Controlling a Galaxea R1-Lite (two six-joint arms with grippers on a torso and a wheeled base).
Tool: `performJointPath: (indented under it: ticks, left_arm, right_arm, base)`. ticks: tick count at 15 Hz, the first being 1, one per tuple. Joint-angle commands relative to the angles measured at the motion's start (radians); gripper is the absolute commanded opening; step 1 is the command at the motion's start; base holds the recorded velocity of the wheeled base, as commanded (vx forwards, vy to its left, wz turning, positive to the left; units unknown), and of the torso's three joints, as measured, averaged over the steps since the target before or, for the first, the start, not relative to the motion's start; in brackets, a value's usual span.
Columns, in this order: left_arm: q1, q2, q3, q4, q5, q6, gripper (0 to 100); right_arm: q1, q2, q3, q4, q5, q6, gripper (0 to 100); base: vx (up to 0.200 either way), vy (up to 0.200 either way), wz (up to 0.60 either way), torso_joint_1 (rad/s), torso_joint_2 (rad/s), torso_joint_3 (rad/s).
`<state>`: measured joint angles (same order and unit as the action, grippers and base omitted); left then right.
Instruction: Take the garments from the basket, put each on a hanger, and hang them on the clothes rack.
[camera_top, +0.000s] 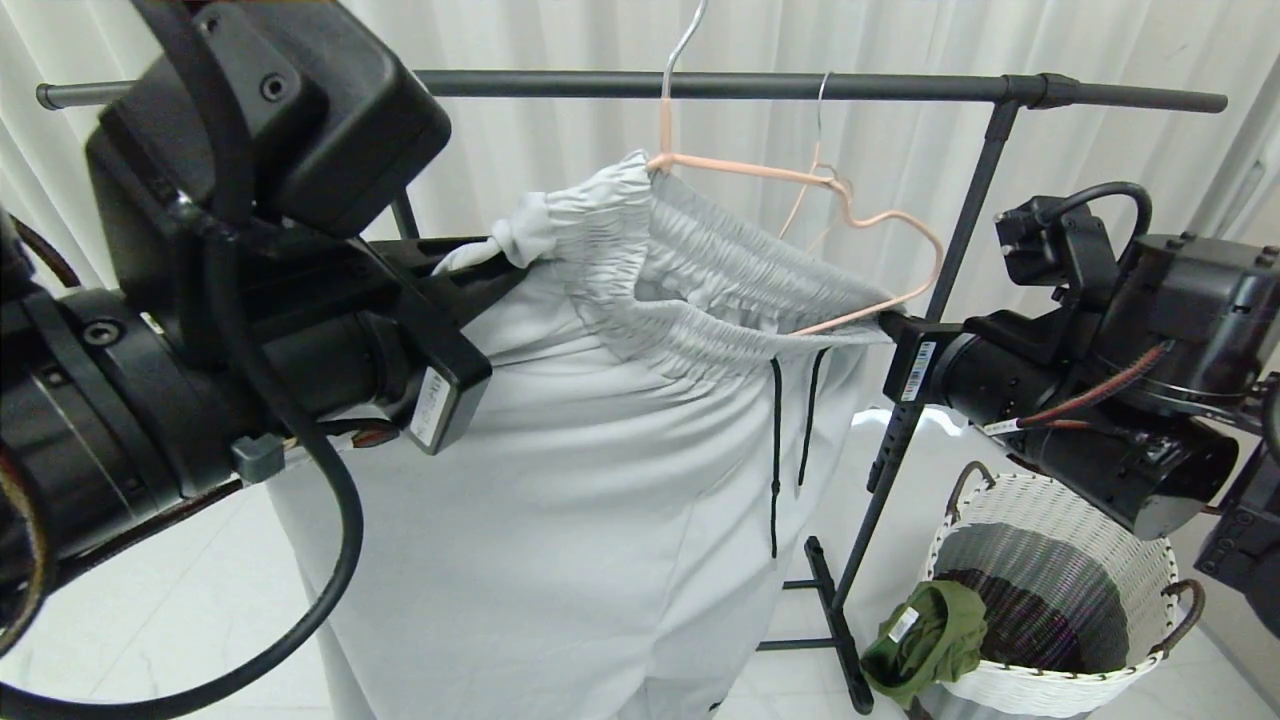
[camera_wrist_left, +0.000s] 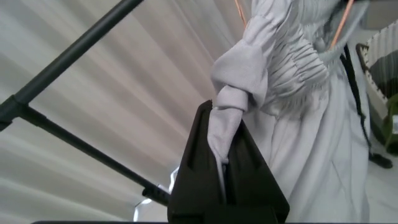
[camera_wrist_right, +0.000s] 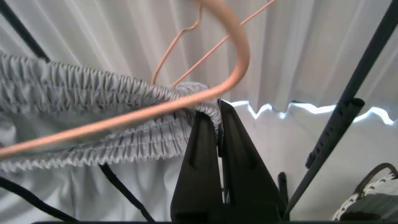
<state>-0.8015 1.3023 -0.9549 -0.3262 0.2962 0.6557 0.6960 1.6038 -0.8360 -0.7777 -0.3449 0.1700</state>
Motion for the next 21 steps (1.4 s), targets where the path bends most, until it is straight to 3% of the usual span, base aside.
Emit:
performJointPath:
  ticks: [1,3,7,15,18,21]
  left_arm:
    - [0.019,-0.018,0.03,-0.001,0.001,0.015,0]
    - [0.062,-0.037,0.059,-0.002,0.0,0.054,0]
    - [0.13,-0.057,0.077,-0.002,0.0,0.058,0]
    - [0.117,-0.029,0.097,-0.001,0.001,0.088,0]
    - [0.117,-0.015,0.119,-0.001,0.012,0.104,0]
    - [0.094,0.011,0.088,-0.002,0.02,0.093,0]
  right_arm:
    - [-0.012,-0.007,0.0,-0.002,-0.002,0.0,0]
    - [-0.016,-0.007,0.0,-0.002,-0.002,0.0,0]
    - [-0.038,-0.005,0.001,-0.029,-0.002,-0.02,0]
    - [-0.033,-0.056,-0.015,-0.038,0.043,-0.178,0]
    - [-0.033,-0.082,-0.015,-0.038,0.047,-0.187,0]
    - [0.034,-0.131,-0.011,-0.037,0.112,-0.207,0]
  base:
    - [0.0,0.0,0.0,0.0,0.0,0.0]
    - [0.0,0.0,0.0,0.0,0.0,0.0]
    - [0.0,0.0,0.0,0.0,0.0,0.0]
    - [0.0,0.0,0.0,0.0,0.0,0.0]
    - [0.0,0.0,0.0,0.0,0.0,0.0]
    - [0.0,0.0,0.0,0.0,0.0,0.0]
